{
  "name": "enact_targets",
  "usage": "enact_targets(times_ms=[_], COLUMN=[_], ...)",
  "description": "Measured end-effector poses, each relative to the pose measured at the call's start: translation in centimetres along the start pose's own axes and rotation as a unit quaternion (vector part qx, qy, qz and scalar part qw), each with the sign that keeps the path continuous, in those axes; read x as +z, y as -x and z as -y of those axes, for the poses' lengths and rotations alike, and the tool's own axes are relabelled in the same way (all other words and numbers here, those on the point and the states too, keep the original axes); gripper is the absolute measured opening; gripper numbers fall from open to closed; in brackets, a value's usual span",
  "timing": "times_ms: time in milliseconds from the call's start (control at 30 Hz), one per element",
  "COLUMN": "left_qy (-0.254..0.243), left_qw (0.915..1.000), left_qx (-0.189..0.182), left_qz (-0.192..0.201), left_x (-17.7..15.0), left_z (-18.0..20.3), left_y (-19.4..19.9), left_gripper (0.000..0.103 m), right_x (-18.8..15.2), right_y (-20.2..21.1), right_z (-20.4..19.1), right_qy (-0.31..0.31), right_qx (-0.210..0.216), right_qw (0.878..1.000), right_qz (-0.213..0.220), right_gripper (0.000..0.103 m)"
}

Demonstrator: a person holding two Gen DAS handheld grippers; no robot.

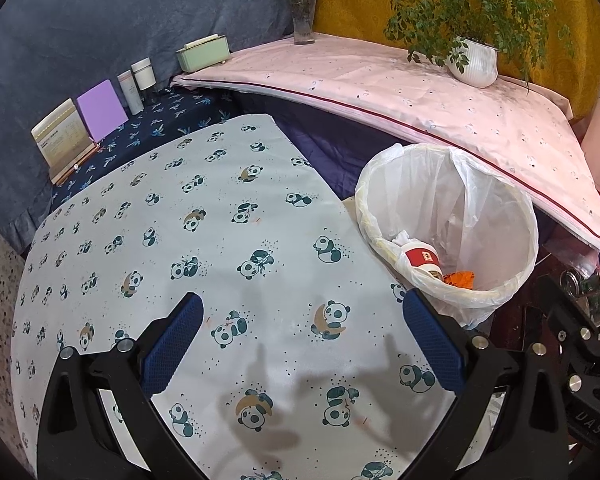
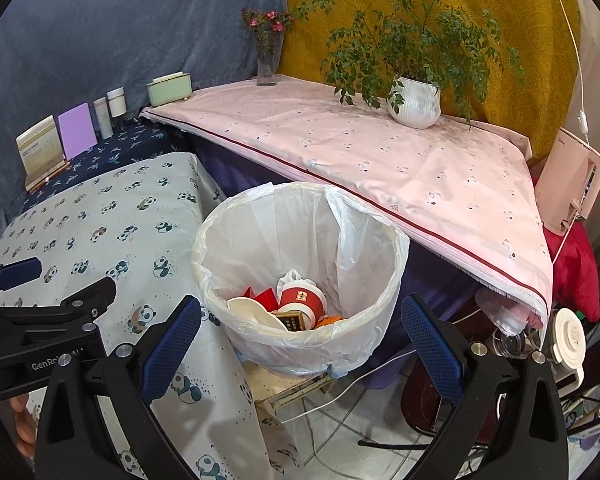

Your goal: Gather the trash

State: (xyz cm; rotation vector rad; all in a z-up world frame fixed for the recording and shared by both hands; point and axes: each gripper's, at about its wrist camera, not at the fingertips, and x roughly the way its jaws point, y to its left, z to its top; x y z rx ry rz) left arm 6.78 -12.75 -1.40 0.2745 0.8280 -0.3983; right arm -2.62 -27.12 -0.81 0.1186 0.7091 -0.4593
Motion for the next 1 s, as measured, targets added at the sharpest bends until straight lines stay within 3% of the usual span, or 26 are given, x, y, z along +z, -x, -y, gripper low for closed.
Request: enact_targets(times_ms=[1000], left_qy=[-0.005], left_qw=[0.9999], left_qx=[-0.005], left_qz=[-0.015], left_x=[-0.54], left_z=[-0.2], left_y=[-0.38], left_gripper=[0.096], right_x=[-0.26], right_y=[-0.12], right_z=[-0.14], right_qy=[0.0], right_qx=[0.0], right_qw=[1.0], right_qz=[-0.002], right_gripper=[0.097])
